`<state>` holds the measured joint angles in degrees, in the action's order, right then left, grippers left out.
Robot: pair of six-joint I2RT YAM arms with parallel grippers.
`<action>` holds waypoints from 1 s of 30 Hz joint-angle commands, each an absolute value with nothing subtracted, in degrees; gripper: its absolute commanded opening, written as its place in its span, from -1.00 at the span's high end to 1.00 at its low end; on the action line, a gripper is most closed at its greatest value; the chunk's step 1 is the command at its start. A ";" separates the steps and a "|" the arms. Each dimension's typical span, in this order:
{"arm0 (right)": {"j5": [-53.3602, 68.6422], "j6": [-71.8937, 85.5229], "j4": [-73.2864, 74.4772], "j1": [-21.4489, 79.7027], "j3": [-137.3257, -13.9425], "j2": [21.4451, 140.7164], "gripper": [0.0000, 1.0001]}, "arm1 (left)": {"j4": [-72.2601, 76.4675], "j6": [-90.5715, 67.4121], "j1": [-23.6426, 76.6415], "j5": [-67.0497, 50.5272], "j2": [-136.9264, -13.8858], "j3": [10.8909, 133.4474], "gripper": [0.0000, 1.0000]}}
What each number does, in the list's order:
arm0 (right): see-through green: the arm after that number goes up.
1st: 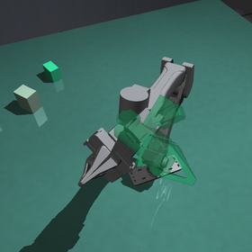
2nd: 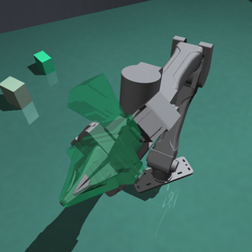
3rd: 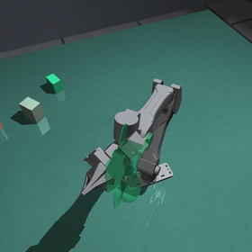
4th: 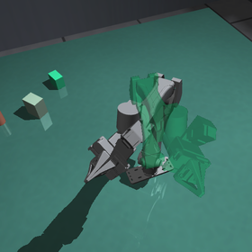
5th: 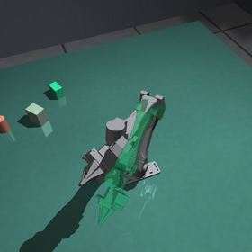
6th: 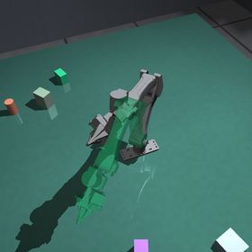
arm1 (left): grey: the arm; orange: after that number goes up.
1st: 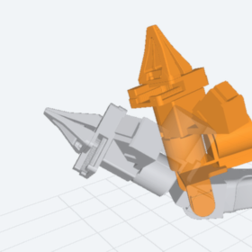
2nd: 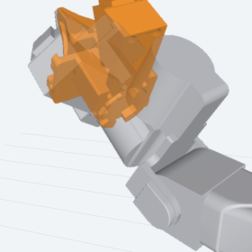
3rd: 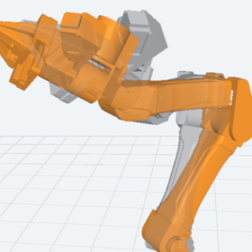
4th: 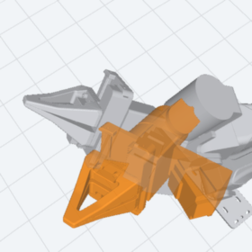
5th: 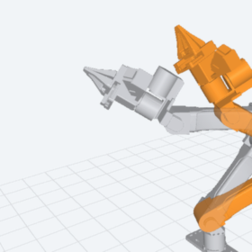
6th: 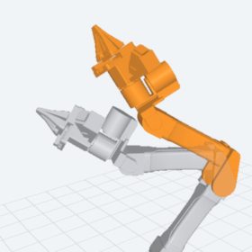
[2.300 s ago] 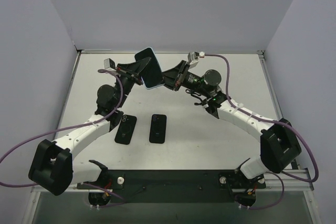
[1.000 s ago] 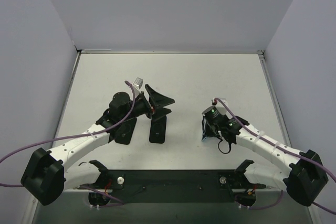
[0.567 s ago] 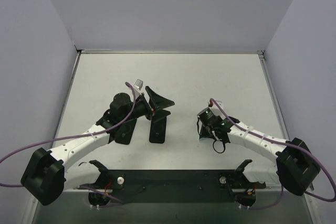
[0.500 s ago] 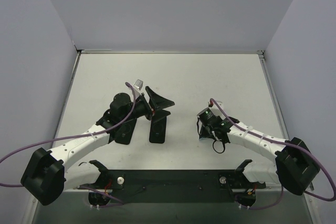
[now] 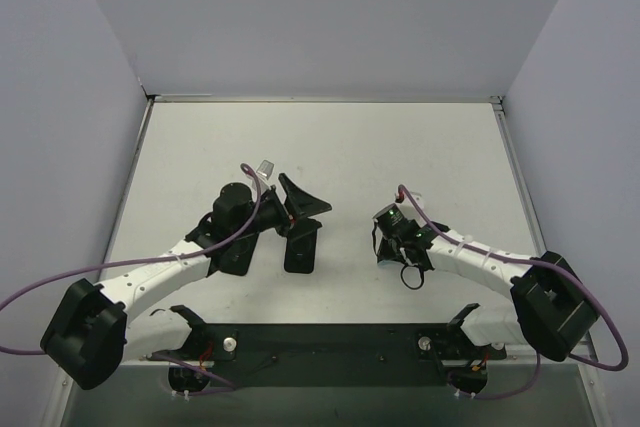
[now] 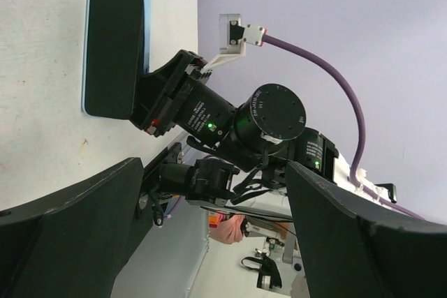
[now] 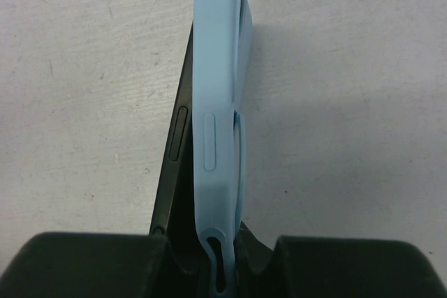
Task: Take the phone out of the phone case
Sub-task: Remove the phone case from the phone.
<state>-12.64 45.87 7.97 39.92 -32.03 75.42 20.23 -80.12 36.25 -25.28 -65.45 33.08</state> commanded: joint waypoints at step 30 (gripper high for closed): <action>7.91 41.66 2.36 38.93 -31.20 94.67 1.00 | 13.03 -68.05 39.64 -26.54 -75.48 38.05 -0.88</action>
<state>-5.34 40.47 5.63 36.67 -37.30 83.31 17.80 -73.97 38.92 -25.61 -73.34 32.58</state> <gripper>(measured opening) 0.083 0.941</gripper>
